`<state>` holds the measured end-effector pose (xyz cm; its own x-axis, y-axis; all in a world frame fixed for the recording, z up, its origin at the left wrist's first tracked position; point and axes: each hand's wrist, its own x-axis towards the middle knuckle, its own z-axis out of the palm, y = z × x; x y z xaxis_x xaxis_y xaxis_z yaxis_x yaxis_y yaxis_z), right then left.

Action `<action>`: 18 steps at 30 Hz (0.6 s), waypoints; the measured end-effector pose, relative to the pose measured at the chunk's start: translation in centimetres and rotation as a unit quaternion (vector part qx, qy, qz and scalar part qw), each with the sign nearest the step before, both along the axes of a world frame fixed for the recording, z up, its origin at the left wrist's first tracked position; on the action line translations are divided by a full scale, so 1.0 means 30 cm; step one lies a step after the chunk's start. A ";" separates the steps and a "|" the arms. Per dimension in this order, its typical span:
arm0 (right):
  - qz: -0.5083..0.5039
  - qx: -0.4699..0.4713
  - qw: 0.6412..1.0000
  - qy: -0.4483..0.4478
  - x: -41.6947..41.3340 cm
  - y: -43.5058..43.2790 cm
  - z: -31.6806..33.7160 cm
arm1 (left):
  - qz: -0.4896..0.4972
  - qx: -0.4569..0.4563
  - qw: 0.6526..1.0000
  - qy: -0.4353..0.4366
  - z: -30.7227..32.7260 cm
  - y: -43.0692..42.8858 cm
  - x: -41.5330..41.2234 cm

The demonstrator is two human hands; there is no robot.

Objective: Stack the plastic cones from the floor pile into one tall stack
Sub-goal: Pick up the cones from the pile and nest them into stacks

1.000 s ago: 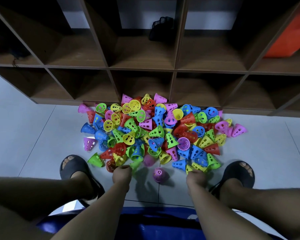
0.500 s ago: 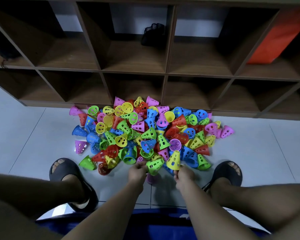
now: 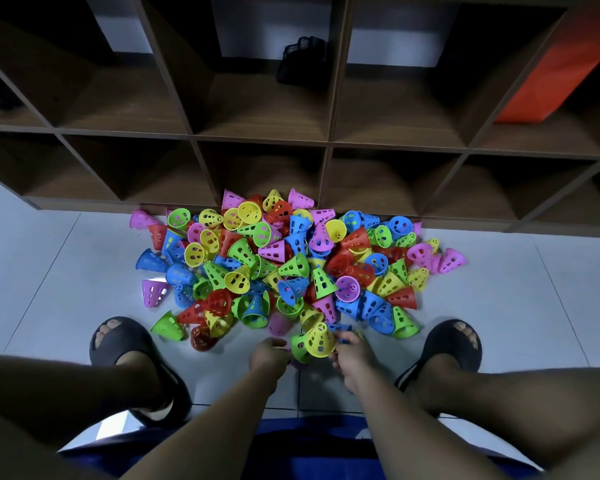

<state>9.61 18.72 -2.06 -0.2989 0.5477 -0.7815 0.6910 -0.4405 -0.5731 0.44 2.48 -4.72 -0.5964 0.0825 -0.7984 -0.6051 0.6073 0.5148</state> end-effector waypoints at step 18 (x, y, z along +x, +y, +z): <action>0.001 0.133 0.984 -0.118 0.052 0.045 -0.107 | -0.009 0.045 0.997 0.060 0.006 0.035 -0.120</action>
<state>11.18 20.07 -5.27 -0.1278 0.7423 -0.6578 0.8191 -0.2950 -0.4920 -3.16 3.53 -4.55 -0.6850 0.1631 -0.7101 -0.5249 0.5654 0.6362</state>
